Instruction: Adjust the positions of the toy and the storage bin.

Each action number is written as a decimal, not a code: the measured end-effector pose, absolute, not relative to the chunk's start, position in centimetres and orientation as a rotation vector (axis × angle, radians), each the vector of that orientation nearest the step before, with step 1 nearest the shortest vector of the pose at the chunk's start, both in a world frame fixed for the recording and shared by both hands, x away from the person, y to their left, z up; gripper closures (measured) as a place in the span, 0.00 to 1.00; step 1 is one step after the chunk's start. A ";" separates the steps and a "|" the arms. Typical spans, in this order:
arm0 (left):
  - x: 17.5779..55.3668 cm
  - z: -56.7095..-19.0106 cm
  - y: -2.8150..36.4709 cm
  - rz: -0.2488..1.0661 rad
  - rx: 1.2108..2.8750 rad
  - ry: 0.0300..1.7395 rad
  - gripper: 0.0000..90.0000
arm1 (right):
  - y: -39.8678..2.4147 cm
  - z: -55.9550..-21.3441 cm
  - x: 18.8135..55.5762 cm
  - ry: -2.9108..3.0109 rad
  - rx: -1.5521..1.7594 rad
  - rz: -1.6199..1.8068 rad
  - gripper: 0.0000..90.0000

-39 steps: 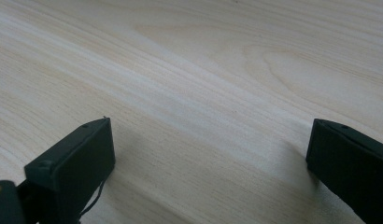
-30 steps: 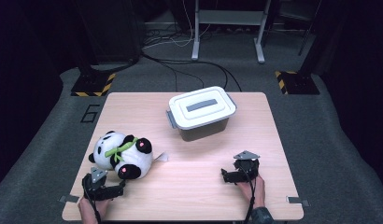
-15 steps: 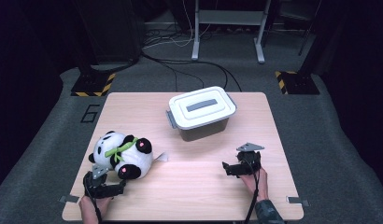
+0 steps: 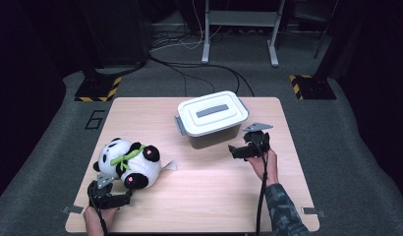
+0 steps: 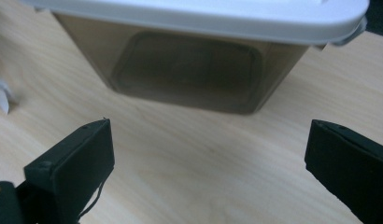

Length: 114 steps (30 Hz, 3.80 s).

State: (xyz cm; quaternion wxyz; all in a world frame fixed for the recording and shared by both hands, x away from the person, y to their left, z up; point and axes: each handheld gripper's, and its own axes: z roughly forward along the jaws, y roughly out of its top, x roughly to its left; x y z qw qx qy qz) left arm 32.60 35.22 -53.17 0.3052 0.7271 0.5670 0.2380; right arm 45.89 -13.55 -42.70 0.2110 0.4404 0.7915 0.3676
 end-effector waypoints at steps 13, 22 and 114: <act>32.6 -53.2 35.2 0.633 1.927 1.499 0.00 | -14.0 -39.8 50.8 2.106 1.274 1.015 0.23; 32.6 -53.2 35.2 0.634 1.927 1.499 0.00 | -14.2 -39.0 53.4 2.041 1.337 0.979 0.49; 32.6 -53.1 35.2 0.637 1.929 1.499 0.00 | -17.3 -41.9 53.6 1.941 1.617 0.963 0.90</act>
